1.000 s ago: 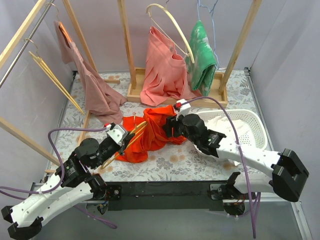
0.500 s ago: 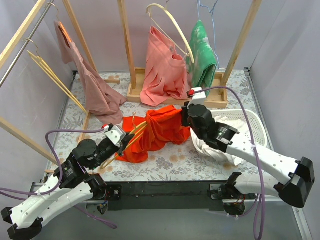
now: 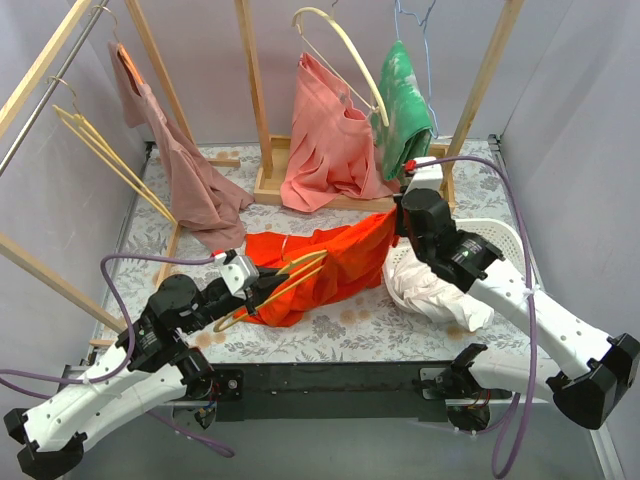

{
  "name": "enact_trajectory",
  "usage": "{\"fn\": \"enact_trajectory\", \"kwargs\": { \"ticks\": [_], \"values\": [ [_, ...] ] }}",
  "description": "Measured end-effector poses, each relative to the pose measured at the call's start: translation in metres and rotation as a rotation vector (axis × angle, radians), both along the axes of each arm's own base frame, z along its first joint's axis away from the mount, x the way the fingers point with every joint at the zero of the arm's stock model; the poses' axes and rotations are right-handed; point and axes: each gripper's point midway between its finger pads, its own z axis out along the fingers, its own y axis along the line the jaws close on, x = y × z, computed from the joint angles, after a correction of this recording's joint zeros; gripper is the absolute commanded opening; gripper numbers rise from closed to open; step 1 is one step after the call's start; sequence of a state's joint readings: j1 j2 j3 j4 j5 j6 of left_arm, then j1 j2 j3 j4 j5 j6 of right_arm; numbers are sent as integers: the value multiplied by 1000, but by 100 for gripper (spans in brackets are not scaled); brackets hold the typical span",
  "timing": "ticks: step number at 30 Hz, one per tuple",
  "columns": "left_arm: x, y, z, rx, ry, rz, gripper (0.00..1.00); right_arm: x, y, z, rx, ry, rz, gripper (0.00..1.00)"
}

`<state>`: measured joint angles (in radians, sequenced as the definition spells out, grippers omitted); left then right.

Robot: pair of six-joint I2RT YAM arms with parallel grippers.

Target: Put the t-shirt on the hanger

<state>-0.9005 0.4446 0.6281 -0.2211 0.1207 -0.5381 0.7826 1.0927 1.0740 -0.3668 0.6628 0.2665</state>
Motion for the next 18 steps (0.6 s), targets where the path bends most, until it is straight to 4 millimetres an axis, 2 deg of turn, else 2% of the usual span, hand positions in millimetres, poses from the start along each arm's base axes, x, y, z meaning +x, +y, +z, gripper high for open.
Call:
{"fn": "enact_trajectory", "kwargs": {
  "ticks": [3,7,9,15,18],
  "values": [
    [-1,-12,-2,1,11,-44,0,11,-24,-16,9,47,-61,17],
    [0,-23,-8,19,28,-80,0,8,-33,-35,12,111,-69,19],
    [1,-25,-11,27,35,-83,0,6,-33,-35,21,118,-70,22],
    [1,-30,-17,47,43,-101,0,3,-41,-19,56,78,-79,27],
    [1,-35,-23,66,54,-123,0,8,-46,-24,63,95,-102,27]
  ]
}}
